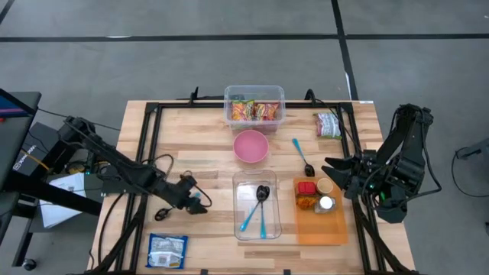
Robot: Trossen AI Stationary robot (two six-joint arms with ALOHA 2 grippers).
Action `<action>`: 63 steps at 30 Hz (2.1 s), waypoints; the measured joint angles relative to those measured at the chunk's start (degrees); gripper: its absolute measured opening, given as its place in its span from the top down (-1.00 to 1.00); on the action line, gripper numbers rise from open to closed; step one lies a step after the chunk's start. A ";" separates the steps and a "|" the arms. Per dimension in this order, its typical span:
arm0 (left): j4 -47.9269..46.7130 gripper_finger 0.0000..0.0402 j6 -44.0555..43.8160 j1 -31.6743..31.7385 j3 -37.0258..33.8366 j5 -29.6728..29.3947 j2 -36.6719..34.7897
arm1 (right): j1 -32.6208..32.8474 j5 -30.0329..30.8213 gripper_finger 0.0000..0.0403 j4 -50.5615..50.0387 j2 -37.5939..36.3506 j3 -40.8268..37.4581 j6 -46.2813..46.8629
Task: Pick & Place Food Item
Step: Put the blue spoon into the bottom transparent bin
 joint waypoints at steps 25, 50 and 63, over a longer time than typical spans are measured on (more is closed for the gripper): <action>-3.43 -0.61 -49.80 -3.74 0.15 -7.56 -5.90 | -0.34 0.02 -0.33 2.38 0.11 0.00 -0.03; 31.38 -0.42 27.53 12.22 1.37 -11.91 -8.48 | -3.05 0.00 -0.33 -2.01 0.11 0.00 -0.58; -20.74 -0.42 77.95 15.39 20.09 9.00 -6.95 | -4.73 -2.97 -0.33 0.51 0.11 0.00 -0.43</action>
